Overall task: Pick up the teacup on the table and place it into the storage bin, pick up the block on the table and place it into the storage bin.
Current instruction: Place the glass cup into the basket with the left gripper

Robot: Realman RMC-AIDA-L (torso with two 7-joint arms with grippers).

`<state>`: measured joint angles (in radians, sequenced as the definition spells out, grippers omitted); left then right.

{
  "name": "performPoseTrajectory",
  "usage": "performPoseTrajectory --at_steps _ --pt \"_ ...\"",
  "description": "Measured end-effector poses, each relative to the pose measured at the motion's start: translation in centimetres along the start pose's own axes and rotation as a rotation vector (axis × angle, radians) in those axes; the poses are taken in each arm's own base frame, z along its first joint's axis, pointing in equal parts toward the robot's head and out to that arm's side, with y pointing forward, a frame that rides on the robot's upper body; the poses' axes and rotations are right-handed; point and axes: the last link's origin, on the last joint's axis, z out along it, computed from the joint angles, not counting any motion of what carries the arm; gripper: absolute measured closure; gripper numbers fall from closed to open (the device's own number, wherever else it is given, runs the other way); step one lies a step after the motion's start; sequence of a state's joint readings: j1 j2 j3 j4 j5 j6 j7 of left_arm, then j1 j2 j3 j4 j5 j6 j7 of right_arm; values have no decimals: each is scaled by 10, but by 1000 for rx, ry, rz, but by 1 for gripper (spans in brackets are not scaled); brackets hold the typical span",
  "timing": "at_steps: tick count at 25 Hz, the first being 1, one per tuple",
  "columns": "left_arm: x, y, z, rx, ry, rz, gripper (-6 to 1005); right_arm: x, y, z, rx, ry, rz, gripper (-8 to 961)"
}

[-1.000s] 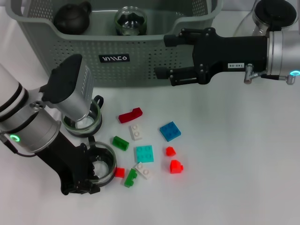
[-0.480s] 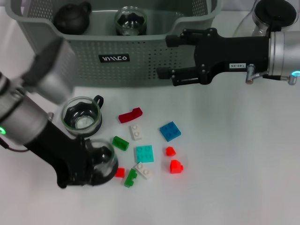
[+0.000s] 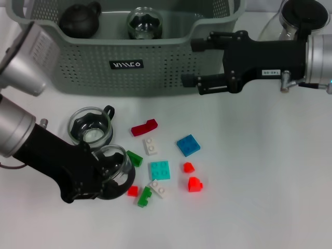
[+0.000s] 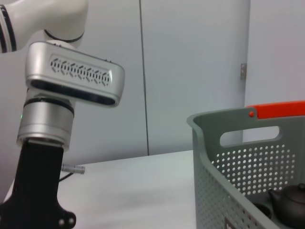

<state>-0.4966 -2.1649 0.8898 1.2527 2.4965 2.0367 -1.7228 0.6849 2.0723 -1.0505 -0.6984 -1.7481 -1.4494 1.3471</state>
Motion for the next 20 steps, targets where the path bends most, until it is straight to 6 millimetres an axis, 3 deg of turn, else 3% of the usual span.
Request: performPoseTrajectory --at_steps 8,15,20 --pt "10 2 -13 -78 172 -70 950 9 12 -18 -67 -4 54 84" --pt "46 0 -24 -89 278 16 950 25 17 -48 -72 32 173 85" --pt "73 -18 -45 15 387 25 944 44 24 -62 -71 74 216 85"
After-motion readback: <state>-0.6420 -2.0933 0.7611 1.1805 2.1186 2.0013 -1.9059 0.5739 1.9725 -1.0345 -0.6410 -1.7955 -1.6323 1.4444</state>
